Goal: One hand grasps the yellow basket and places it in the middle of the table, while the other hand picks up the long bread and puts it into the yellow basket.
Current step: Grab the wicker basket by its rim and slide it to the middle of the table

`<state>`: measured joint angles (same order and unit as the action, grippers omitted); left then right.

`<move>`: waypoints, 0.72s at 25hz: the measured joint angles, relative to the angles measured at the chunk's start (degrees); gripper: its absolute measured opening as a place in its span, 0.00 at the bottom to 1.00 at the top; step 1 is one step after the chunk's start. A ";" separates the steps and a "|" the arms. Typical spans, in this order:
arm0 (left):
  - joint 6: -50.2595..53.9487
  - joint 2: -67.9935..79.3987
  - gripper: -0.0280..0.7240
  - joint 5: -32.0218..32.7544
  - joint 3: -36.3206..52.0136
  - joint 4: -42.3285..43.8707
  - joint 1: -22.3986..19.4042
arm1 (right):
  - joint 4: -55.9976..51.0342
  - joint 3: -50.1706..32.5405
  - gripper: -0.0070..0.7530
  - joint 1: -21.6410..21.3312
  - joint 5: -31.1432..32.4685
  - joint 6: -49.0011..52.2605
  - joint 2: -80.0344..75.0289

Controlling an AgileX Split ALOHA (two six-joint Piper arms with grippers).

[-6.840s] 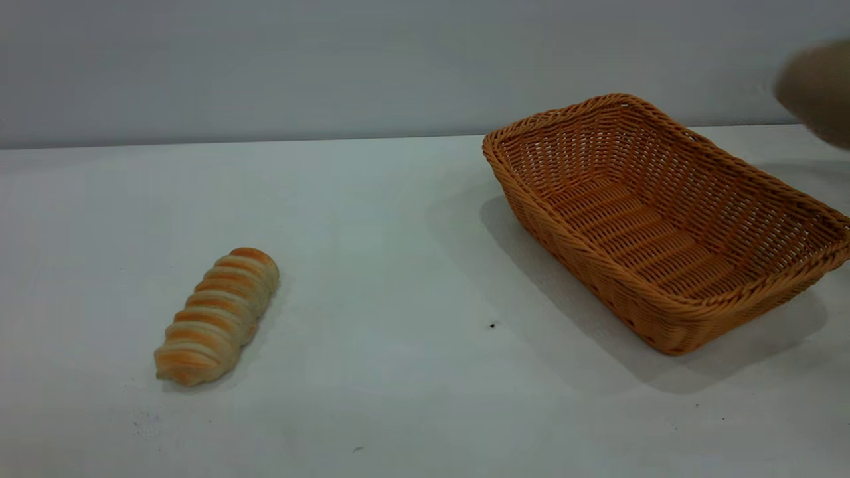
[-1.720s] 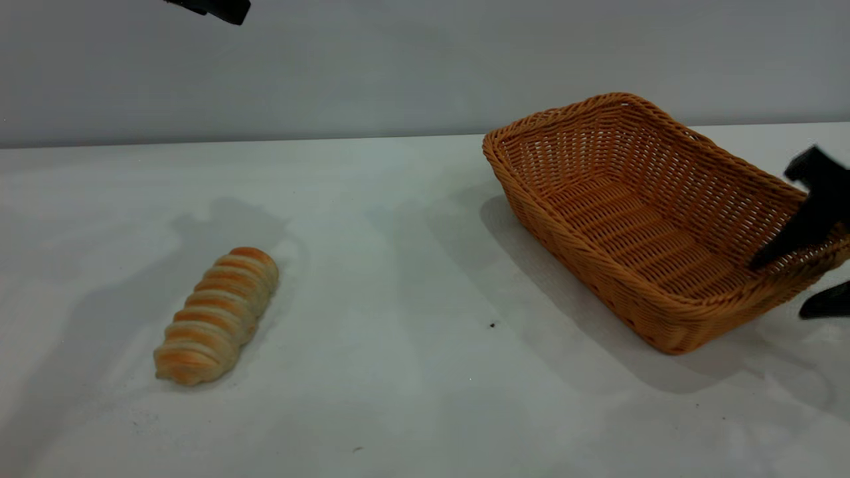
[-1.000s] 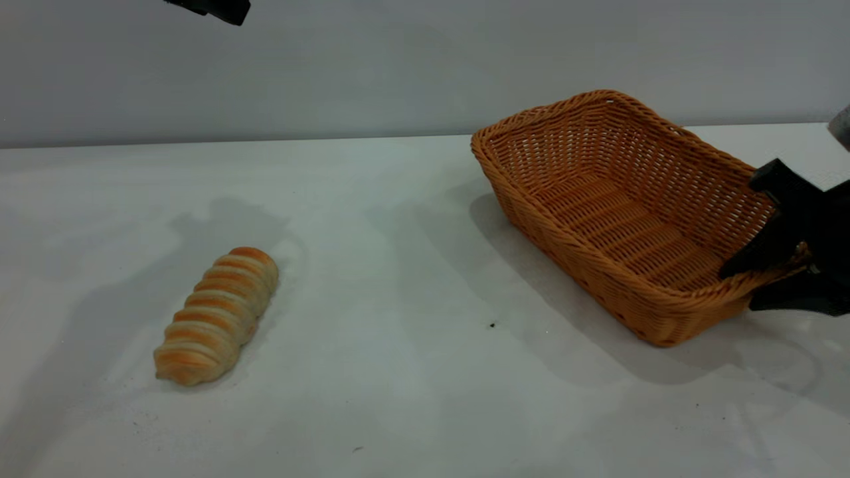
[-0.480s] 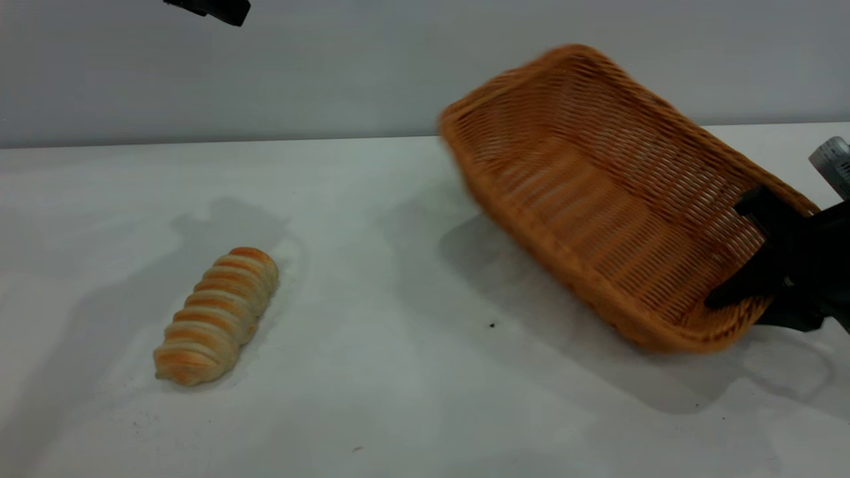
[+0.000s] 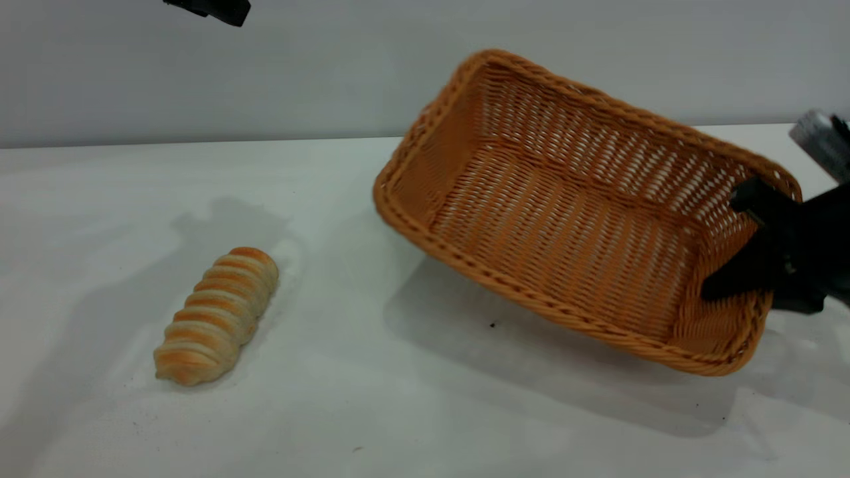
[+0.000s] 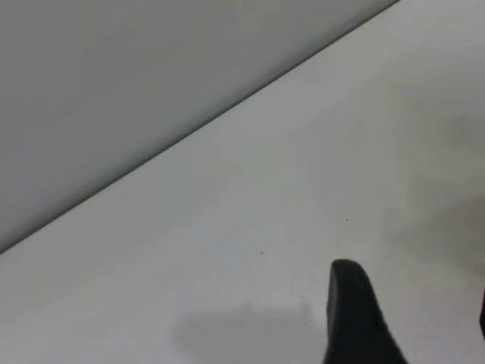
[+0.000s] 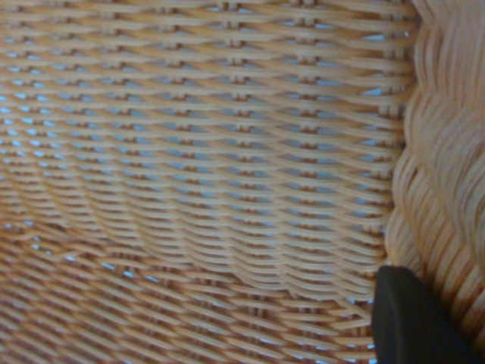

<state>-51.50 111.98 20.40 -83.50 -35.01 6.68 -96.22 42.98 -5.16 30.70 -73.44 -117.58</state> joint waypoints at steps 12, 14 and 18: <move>0.00 0.00 0.62 0.77 0.00 0.05 0.00 | 19.22 0.00 0.13 3.30 1.01 6.88 5.24; 0.00 0.00 0.62 0.89 0.00 0.05 0.00 | 19.87 0.76 0.13 6.78 0.69 7.74 5.24; 0.00 0.00 0.62 1.55 0.00 0.05 0.00 | 21.47 5.22 0.13 13.51 0.79 12.00 3.48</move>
<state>-51.50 111.98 21.95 -83.50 -34.95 6.68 -74.75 48.20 8.34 31.49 -61.44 -114.10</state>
